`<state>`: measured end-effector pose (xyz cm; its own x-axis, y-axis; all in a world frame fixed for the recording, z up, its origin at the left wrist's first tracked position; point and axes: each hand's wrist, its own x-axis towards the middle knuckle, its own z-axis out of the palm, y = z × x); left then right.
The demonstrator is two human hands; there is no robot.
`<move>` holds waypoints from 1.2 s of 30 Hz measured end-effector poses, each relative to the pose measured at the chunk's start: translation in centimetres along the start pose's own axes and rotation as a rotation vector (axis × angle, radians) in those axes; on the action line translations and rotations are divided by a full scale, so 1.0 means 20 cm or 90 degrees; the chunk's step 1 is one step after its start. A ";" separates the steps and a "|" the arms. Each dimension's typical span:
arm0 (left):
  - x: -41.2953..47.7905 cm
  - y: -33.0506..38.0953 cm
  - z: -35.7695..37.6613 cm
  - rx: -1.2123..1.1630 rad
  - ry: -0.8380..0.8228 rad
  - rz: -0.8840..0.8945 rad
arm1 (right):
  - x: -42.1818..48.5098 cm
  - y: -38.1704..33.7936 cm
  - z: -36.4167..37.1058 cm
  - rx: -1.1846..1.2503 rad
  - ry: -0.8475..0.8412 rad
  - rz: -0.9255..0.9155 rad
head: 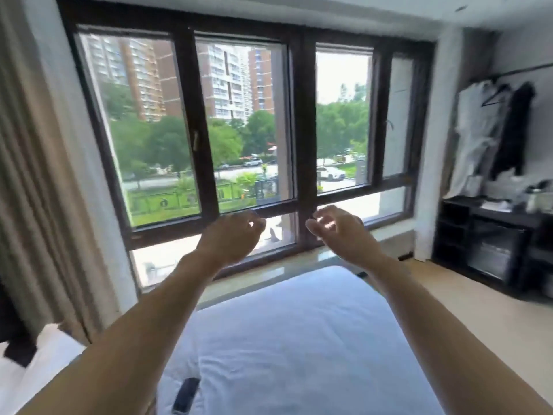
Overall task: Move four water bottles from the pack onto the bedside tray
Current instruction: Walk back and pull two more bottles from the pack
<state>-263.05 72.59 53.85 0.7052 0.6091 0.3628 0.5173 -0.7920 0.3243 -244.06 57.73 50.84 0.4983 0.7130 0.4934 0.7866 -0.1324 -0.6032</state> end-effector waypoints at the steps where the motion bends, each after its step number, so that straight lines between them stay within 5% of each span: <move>1: 0.06 0.21 0.12 -0.012 -0.019 0.050 | -0.06 0.15 -0.19 -0.031 0.019 0.029; 8: 0.32 1.66 1.01 -0.106 -0.130 0.239 | -0.54 1.17 -1.36 -0.159 0.048 0.272; 18: 0.71 3.43 2.00 -0.278 -0.275 0.338 | -0.98 2.44 -2.75 -0.249 0.195 0.500; 26: 1.31 4.48 2.76 -0.304 -0.326 0.407 | -0.77 3.41 -3.34 -0.282 0.258 0.546; 36: 2.58 5.61 3.74 -0.345 -0.402 0.419 | -0.16 4.70 -4.21 -0.302 0.318 0.642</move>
<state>-132.27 12.05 43.61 0.9722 -0.1881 0.1396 -0.2338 -0.7389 0.6319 -141.10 -15.03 45.35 0.9651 -0.1836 0.1867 -0.0300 -0.7859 -0.6176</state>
